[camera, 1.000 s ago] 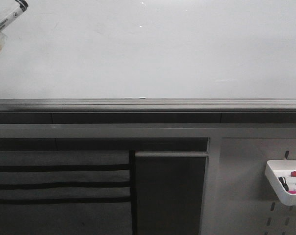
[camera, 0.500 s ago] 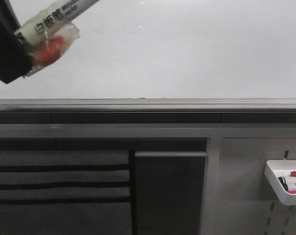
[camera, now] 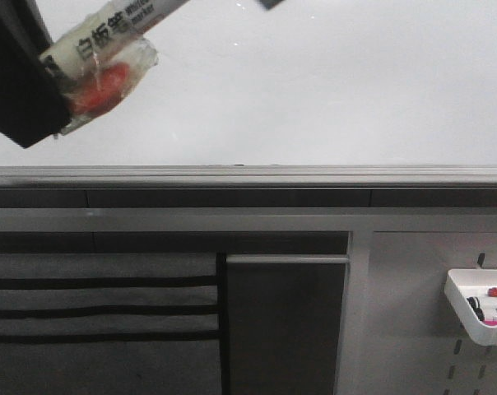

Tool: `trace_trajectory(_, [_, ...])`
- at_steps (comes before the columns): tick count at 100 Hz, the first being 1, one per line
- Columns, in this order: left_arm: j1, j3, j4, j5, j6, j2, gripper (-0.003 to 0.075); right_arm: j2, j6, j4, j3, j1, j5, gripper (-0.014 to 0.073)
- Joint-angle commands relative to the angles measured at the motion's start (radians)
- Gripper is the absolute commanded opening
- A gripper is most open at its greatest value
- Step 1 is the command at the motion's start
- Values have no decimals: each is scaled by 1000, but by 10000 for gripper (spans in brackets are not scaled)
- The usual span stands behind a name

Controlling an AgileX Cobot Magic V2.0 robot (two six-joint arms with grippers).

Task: Write number 3 on whiteboard

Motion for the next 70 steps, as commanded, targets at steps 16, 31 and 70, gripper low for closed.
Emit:
trace_trajectory(16, [-9, -34, -30, -38, 0, -25, -18, 103, -14, 28, -98, 54, -75, 454])
trace_trajectory(31, [-9, -34, -30, -38, 0, -25, -18, 119, -14, 55, -110, 54, -78, 415])
trace_trajectory(70, [-9, -34, -30, -38, 0, -25, -18, 119, -14, 55, -110, 54, -66, 117])
